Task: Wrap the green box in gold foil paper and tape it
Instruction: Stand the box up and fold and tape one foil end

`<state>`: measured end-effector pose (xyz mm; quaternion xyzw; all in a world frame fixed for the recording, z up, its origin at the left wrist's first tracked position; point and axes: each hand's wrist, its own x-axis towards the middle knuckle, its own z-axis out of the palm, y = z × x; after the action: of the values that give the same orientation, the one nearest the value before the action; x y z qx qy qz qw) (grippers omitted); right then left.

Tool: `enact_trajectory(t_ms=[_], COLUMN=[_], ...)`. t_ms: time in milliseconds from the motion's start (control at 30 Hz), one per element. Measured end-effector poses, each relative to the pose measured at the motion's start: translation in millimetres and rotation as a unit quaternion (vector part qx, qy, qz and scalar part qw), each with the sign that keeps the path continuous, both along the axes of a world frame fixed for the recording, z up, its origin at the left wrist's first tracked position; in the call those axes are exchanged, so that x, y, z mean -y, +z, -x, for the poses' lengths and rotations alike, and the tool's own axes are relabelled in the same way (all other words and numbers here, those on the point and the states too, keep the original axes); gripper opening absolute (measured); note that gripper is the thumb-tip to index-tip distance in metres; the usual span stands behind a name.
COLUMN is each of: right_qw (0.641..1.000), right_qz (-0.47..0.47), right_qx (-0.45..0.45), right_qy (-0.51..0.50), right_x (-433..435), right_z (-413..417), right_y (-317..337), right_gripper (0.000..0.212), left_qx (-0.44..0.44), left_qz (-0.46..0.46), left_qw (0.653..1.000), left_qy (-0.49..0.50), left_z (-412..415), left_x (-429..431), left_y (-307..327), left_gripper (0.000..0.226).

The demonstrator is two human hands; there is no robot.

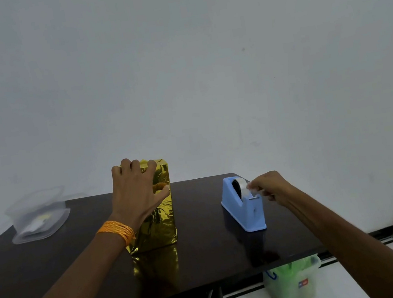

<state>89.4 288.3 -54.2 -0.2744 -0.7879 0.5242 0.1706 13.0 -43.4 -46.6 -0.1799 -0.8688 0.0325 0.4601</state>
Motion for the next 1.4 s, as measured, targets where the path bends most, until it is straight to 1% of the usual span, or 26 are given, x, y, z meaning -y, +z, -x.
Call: enact_trajectory(t_ms=[133, 233, 333, 433, 500, 567, 733, 867, 1100, 1233, 1400], right_qw=[1.000, 0.998, 0.995, 0.993, 0.991, 0.990, 0.985, 0.979, 0.976, 0.972, 0.969], right_qz=[0.030, 0.058, 0.096, 0.118, 0.129, 0.135, 0.159, 0.169, 0.163, 0.166, 0.161], right_qx=[0.000, 0.005, 0.008, 0.007, -0.009, -0.028, -0.068, -0.113, -0.144, -0.167, -0.186], right_qy=[-0.005, -0.002, 0.015, 0.019, 0.016, 0.015, -0.001, -0.007, 0.009, -0.001, -0.007], right_x=[2.6, 4.7, 8.2, 12.4, 13.7, 13.3, 11.8, 13.1, 11.4, 13.5, 17.6], right_z=[-0.9, -6.3, -13.4, -18.0, -19.5, -19.4, -21.4, -23.5, -25.4, -28.8, -32.3], right_y=[-2.4, -4.0, -1.3, 0.6, 0.7, -1.2, -21.4, -37.0, -41.0, -49.4, -64.6], right_gripper=[0.008, 0.013, 0.006, 0.007, 0.009, 0.006, 0.007, 0.014, 0.013, 0.005, 0.012], left_qx=[0.004, 0.003, 0.003, 0.004, 0.001, 0.000, -0.001, 0.004, 0.008, 0.010, 0.011], left_qz=[-0.003, 0.000, -0.002, -0.001, 0.002, -0.001, 0.002, 0.005, 0.001, 0.001, 0.002], left_qw=[1.000, 1.000, 1.000, 1.000, 1.000, 1.000, 1.000, 1.000, 1.000, 1.000, 1.000], left_qy=[-0.003, -0.002, -0.006, -0.004, -0.001, -0.005, -0.004, 0.002, -0.005, -0.002, -0.005], left_z=[-0.6, -0.4, 0.5, 0.2, -0.3, -1.0, -2.9, -5.1, -6.2, -6.4, -6.8], left_x=[0.4, -0.2, -0.5, -0.4, -0.5, -0.2, 0.7, 0.9, -0.2, 0.3, 1.0], left_y=[-0.6, -0.7, -0.3, -1.0, -0.9, -0.3, -0.8, 0.7, 1.3, 1.1, 1.8], left_gripper=[0.068, 0.067, 0.067, 0.068, 0.069, 0.070, 0.071, 0.070, 0.067, 0.068, 0.067])
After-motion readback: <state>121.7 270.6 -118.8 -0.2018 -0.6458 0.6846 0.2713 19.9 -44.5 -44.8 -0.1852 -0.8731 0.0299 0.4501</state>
